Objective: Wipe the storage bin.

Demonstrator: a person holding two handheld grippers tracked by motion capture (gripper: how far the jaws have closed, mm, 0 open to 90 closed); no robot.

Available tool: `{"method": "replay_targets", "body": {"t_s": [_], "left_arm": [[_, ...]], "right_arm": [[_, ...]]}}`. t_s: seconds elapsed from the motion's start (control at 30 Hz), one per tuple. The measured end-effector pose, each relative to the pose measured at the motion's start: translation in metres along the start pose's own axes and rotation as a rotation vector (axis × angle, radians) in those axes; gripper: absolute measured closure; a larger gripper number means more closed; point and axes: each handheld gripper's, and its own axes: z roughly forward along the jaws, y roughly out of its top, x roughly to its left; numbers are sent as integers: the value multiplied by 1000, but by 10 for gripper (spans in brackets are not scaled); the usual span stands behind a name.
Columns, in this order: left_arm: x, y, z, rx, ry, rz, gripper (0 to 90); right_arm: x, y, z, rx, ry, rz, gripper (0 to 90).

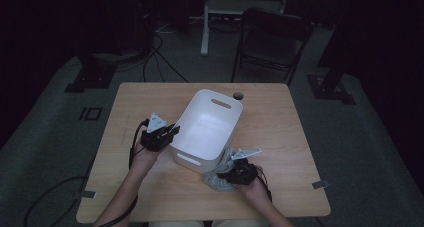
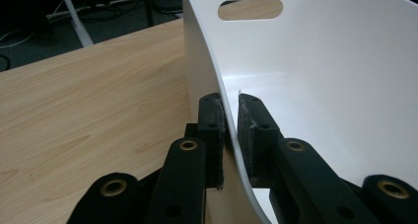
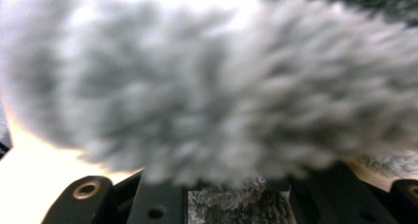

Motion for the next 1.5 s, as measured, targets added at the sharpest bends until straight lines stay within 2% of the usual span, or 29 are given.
{"method": "replay_targets", "body": {"t_s": [0.07,0.13,0.17,0.27,0.37,0.4,0.43,0.53,0.6,0.63,0.73,0.8,1.0,1.1,1.17,1.2,1.27,1.43,1.5], "left_arm": [[-1,1,0,5,8,2,811],[-1,1,0,5,8,2,815],[-1,0,0,2,5,1,814],[-1,0,0,4,2,4,813],[-2,0,0,6,7,10,812],[-2,0,0,6,7,10,812],[-1,0,0,5,7,-4,810],[-2,-1,-1,1,8,-3,809],[0,-1,-1,-4,8,2,791],[1,-1,-1,-6,2,1,771],[1,-2,1,-15,-22,8,634],[4,-1,1,-18,-28,-11,537],[7,2,-7,-67,-51,-50,418],[7,2,-10,-88,-86,-77,365],[7,3,-10,-90,-88,-75,314],[8,5,-12,-103,-100,-96,301],[9,5,-13,-110,-89,-103,290],[12,6,-16,-116,-97,-129,268],[12,6,-16,-112,-103,-125,264]], "right_arm": [[-3,2,-2,-12,-23,3,702],[-6,3,-3,-13,-21,17,704],[-10,4,-5,-38,-45,33,705],[-17,7,-5,-60,-69,56,706],[-22,9,-5,-65,-78,64,705],[-25,9,-4,-70,-97,59,705],[-33,9,-1,-74,-104,76,706],[-38,12,-2,-97,-163,84,705],[-43,14,-5,-115,-177,110,705],[-44,14,-8,-134,-180,116,705],[-47,18,-25,-194,-179,121,705],[-50,21,-41,-241,-190,124,704],[-72,19,-82,-344,-246,176,703],[-87,18,-96,-373,-272,210,702],[-92,19,-99,-368,-282,222,701],[-103,19,-103,-368,-292,249,699],[-113,19,-104,-359,-318,264,696],[-142,17,-98,-320,-369,319,682],[-155,17,-93,-301,-387,346,667]]}}
